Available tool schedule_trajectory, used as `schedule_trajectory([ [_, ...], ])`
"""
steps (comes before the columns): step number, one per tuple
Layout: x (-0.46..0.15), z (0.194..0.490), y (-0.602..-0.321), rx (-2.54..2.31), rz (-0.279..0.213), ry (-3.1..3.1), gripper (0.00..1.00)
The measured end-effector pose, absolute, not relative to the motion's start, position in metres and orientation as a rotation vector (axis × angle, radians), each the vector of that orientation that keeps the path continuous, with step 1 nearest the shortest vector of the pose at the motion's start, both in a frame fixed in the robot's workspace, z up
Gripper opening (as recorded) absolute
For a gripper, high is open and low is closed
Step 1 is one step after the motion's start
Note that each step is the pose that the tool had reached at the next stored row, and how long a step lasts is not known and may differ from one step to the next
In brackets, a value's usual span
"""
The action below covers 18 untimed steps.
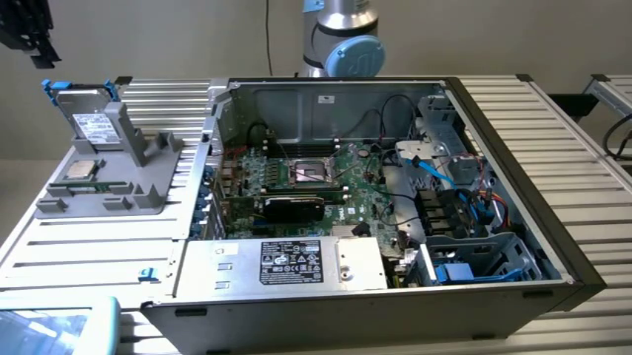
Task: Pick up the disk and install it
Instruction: 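Pick up the disk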
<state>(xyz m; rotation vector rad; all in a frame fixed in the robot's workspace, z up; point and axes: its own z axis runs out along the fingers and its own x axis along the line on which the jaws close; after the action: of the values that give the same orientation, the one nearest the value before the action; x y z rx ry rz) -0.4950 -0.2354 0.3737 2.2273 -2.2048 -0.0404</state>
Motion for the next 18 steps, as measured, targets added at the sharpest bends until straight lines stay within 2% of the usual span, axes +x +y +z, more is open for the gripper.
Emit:
schedule_trajectory([
  [3,-0.494,0.373,-0.235,2.226,-0.039,-2.204,0.42],
  [6,-0.494,0.370,-0.233,2.226,-0.038,-2.204,0.48],
  [7,-0.494,0.368,-0.232,2.225,-0.037,-2.203,0.55],
  [13,-0.494,0.358,-0.226,2.223,-0.032,-2.201,0.55],
  [18,-0.494,0.352,-0.225,2.209,-0.002,-2.188,0.55],
])
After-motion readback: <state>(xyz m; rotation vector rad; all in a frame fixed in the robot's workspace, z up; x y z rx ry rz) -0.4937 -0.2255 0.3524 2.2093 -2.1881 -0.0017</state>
